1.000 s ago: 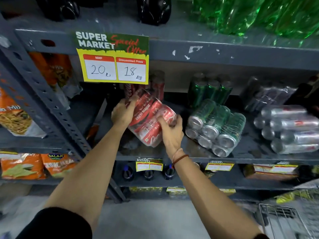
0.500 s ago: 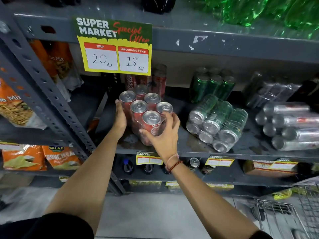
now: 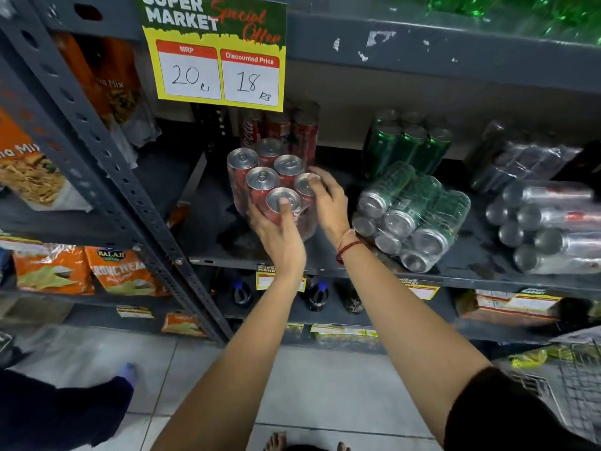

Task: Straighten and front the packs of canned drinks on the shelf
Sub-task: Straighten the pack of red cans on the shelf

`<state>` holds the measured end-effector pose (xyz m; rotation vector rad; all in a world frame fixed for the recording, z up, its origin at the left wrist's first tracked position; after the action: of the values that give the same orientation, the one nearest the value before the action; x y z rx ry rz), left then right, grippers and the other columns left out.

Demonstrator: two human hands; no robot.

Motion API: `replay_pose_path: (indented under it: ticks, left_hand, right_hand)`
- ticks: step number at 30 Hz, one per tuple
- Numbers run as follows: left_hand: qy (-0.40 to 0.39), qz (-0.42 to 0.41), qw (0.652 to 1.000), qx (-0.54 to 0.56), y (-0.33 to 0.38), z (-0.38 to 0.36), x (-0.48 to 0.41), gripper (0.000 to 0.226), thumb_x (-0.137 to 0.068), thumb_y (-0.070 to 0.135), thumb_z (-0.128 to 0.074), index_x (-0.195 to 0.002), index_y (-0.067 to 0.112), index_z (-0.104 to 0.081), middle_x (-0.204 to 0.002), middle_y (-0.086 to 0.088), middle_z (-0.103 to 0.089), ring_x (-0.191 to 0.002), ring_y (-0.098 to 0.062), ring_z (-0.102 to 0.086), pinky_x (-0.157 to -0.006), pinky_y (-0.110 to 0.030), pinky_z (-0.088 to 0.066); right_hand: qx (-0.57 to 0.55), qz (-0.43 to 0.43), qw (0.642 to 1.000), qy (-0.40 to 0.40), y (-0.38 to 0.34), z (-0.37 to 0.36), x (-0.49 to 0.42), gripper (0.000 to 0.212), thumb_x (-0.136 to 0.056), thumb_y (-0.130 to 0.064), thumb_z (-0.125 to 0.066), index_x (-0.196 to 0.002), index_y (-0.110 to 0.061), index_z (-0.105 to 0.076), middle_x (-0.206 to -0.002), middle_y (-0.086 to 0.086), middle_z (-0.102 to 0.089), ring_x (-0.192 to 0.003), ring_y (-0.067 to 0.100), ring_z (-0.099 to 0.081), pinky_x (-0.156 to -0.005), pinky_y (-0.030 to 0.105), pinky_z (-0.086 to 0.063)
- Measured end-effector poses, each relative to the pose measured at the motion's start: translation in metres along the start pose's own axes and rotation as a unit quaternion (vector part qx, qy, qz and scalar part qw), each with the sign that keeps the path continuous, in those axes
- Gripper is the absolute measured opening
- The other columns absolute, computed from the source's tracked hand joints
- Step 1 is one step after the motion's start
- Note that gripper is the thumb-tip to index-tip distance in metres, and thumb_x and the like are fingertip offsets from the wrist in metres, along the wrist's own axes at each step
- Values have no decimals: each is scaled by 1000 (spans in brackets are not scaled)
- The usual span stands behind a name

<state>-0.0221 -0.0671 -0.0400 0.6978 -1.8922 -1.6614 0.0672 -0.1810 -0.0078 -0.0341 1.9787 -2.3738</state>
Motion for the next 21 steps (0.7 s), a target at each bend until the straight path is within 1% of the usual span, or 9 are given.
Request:
replay_pose_path:
  ticks: [3,5,7,9,11,13,16,18,21]
  left_hand:
    - [24,5,999,32,-1,13,-12,75,-83,64,-48,-146,26,-31,-150,-3,-43,-136,-18,-42,-114,-44,-35]
    - [33,33,998,32,-2,23,-22,58,-90,52,-47,-140,21,-43,-142,-5,-52,-126,-18,-51,-107,-37,-40]
    - [24,54,997,49,-5,35,-41,54,-89,46,-47,-130,11,-55,-131,-12,-61,-118,-24,-57,-103,-42,-45]
    - [-27,84,994,57,-10,39,-61,54,-79,49,-52,-111,9,-67,-114,-16,-69,-107,-31,-65,-100,-49,-49]
    - [-87,116,989,28,-23,39,-81,59,-69,59,-49,-97,12,-71,-100,-17,-72,-94,-33,-68,-91,-48,-52]
    - [-115,130,985,-6,-24,40,-91,69,-66,65,-46,-101,11,-71,-104,-18,-72,-97,-32,-68,-90,-45,-53]
    - [-42,128,991,23,-14,48,-86,71,-76,65,-49,-120,10,-64,-121,-13,-68,-107,-26,-65,-100,-44,-50]
    - [74,127,986,85,-17,60,-63,73,-79,64,-50,-132,13,-54,-131,-10,-62,-116,-25,-60,-106,-45,-45]
    - [97,95,983,123,-21,47,-23,83,-73,69,-47,-143,25,-39,-148,-3,-46,-133,-22,-47,-113,-46,-37]
  right_hand:
    - [-20,10,1000,19,-1,-4,16,32,-97,-23,-49,-126,-12,-59,-128,8,-63,-119,15,-56,-99,17,-40]
    - [-17,15,999,45,-1,-10,30,34,-98,-23,-47,-130,-14,-55,-120,6,-66,-101,5,-59,-84,2,-38]
    - [-10,16,996,85,-2,-19,47,39,-97,-26,-46,-135,-16,-50,-116,10,-68,-90,6,-60,-84,11,-44]
    - [8,26,994,103,-8,-35,67,49,-95,-32,-44,-142,-16,-40,-131,15,-61,-112,21,-59,-99,27,-44]
    - [1,26,996,84,-14,-51,83,56,-95,-31,-46,-145,-13,-31,-147,13,-44,-134,25,-43,-110,18,-33]
    - [-6,4,997,83,-17,-48,89,51,-95,-26,-52,-140,-9,-38,-144,12,-42,-131,24,-42,-100,10,-29]
    - [-11,3,987,160,-27,-8,66,34,-90,-17,-57,-120,-1,-54,-122,18,-50,-110,31,-52,-83,19,-31]
    - [19,19,986,163,-40,12,31,35,-89,-18,-59,-117,2,-56,-120,22,-52,-108,35,-53,-91,27,-35]
    - [73,-2,996,59,-51,11,-23,51,-85,-34,-63,-122,1,-56,-126,23,-58,-116,35,-54,-104,41,-41]
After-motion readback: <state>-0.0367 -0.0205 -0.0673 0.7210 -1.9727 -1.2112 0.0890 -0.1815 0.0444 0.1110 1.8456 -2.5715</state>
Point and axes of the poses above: each hand's wrist, its own x-axis away from the middle knuckle, its own z-axis out of the back of the hand, y = z × x, the point moved 9 cm from there along -x, towards the middle knuckle
